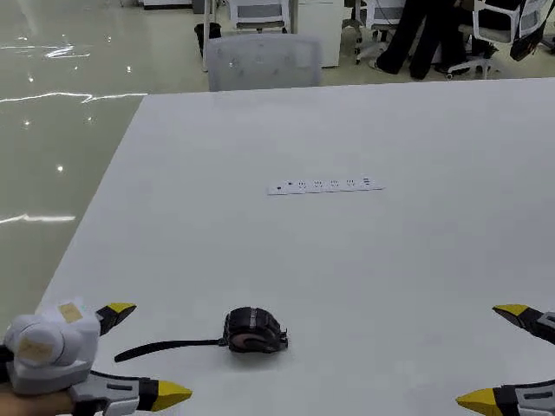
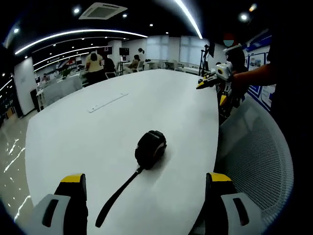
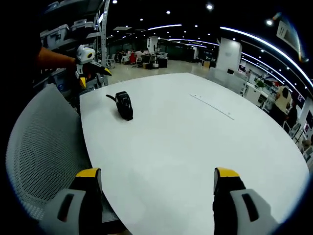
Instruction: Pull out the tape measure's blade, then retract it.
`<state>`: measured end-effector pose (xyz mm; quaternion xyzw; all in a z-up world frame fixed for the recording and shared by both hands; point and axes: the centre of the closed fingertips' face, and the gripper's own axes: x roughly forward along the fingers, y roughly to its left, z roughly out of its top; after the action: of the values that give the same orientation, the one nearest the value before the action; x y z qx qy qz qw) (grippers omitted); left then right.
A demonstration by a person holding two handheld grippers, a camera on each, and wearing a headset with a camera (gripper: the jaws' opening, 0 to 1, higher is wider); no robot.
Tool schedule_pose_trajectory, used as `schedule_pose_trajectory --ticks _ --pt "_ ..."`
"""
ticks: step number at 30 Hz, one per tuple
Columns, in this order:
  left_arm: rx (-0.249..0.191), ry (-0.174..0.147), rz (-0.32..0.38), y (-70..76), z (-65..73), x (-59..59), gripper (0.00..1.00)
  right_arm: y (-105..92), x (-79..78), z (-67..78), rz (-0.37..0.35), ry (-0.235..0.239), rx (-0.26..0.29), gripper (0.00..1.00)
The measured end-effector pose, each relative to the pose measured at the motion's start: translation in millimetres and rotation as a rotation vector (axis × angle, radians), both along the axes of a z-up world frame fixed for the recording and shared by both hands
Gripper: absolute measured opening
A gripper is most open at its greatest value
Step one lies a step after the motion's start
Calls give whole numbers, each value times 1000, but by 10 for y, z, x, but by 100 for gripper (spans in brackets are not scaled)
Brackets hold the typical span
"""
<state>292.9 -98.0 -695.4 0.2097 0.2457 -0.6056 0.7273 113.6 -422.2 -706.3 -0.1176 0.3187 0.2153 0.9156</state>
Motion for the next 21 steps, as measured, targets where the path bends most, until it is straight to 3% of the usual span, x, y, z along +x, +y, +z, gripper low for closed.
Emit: schedule_pose_trajectory --ticks 1,8,10,12,14,18,21 --pt "16 -16 -35 -50 -26 16 98 5 36 -6 6 2 -2 97" --pt "46 -18 -139 -343 26 33 98 93 200 -31 90 17 -31 97" --pt "76 28 -182 -398 -30 -23 97 109 284 -7 96 16 -21 97" --pt "99 -10 -224 -473 -71 0 97 200 399 83 97 -5 33 98" --pt "127 12 -249 -532 -124 -30 97 273 476 105 124 -8 29 98" --pt "144 16 -300 -656 -182 -47 95 396 615 82 168 -8 38 97" --pt "173 -15 -350 -718 -247 -13 93 453 724 31 195 -9 36 97"
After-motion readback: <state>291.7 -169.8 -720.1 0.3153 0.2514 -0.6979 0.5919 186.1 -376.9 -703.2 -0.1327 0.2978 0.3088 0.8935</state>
